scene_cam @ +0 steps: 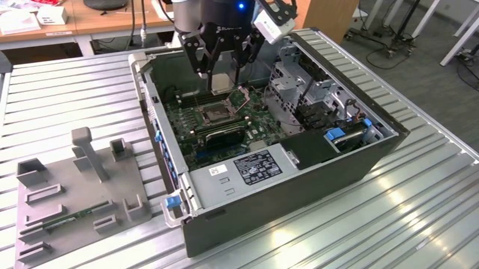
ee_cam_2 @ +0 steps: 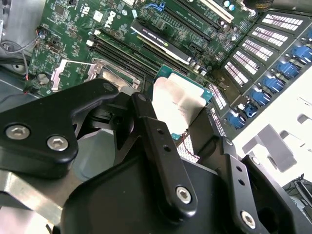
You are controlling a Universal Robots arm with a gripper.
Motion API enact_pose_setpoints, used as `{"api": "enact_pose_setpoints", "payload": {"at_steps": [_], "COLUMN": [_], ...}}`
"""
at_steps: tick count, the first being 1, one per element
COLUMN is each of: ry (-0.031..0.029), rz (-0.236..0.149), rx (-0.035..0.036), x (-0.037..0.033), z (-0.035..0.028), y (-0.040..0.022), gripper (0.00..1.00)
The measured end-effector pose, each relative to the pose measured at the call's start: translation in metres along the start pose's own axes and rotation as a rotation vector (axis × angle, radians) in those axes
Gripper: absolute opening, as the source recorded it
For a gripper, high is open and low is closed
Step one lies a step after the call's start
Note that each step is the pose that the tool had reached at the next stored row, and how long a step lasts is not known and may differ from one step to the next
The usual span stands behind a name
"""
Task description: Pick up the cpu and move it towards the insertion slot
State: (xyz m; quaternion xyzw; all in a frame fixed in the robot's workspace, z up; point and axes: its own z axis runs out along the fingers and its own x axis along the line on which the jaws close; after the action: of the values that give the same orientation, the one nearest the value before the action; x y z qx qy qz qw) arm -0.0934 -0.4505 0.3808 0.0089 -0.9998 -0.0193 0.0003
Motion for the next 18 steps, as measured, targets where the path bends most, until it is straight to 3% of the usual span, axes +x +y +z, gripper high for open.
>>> {"api": "enact_pose_setpoints", "payload": {"at_steps": [11,18], "ry": [0.0000,0.0001], "rz": [0.000,0.000], "rx": [0.0000,0.0002], "x": [-0.0160,-0.0216], "z": [0.0019,0.0043], "y": [-0.0004,-0.0005], "gripper": [0.54,0.54]}}
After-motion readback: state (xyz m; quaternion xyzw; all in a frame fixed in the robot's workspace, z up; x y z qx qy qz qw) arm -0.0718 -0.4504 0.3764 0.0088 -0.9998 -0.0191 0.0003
